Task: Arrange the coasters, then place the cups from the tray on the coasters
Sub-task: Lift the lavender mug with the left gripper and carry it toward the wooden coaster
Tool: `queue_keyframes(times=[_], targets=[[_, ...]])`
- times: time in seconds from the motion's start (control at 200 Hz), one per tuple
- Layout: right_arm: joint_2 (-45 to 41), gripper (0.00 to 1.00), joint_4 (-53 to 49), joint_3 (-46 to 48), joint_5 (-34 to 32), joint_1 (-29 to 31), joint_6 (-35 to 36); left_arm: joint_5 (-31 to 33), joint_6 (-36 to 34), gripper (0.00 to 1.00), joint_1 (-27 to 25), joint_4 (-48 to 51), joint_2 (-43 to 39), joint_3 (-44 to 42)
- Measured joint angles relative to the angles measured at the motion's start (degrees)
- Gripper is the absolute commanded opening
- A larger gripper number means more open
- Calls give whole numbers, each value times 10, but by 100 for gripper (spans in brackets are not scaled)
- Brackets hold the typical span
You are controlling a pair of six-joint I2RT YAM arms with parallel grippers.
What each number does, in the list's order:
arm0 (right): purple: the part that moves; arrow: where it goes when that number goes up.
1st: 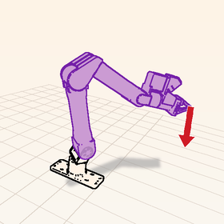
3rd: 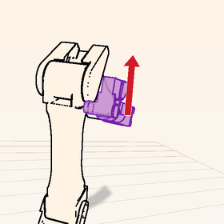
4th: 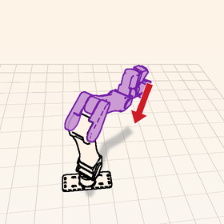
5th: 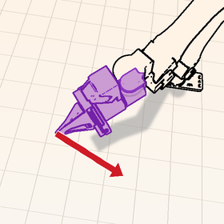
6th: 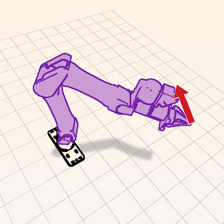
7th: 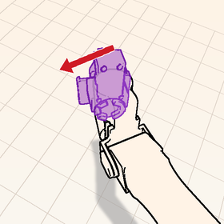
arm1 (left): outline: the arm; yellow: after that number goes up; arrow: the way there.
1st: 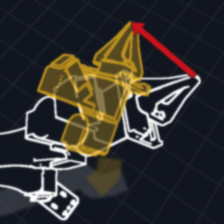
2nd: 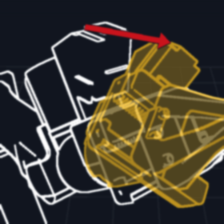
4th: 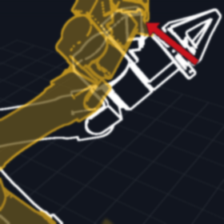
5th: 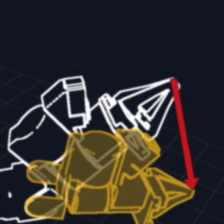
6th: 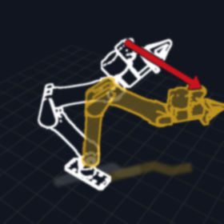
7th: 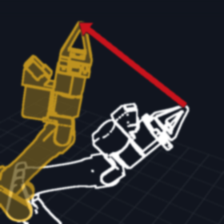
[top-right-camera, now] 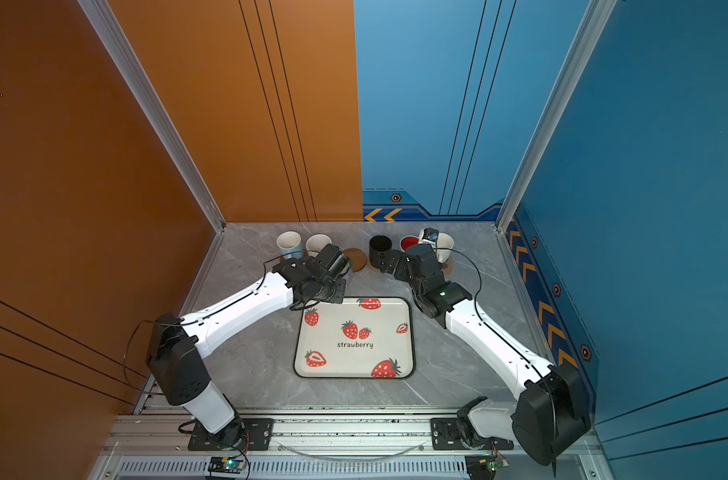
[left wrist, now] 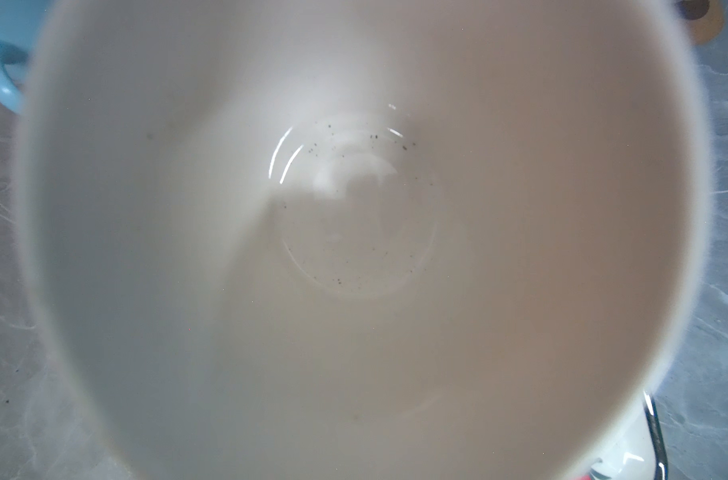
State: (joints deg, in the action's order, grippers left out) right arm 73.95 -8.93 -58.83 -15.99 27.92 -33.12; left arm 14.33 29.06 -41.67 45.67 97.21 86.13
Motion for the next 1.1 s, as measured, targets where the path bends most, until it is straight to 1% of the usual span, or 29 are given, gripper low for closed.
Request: queue_keyframes(times=[0.436,0.721,1.102], targets=[[-28,100,0,17,10,-23,-2,-31,-43,0,45,0,90,102],[-46,100,-1,25,15,-38,-4,-44,-54,0,57,2,158,160],[-55,100,-1,38,25,-55,-4,-46,-55,0,69,5,230,236]])
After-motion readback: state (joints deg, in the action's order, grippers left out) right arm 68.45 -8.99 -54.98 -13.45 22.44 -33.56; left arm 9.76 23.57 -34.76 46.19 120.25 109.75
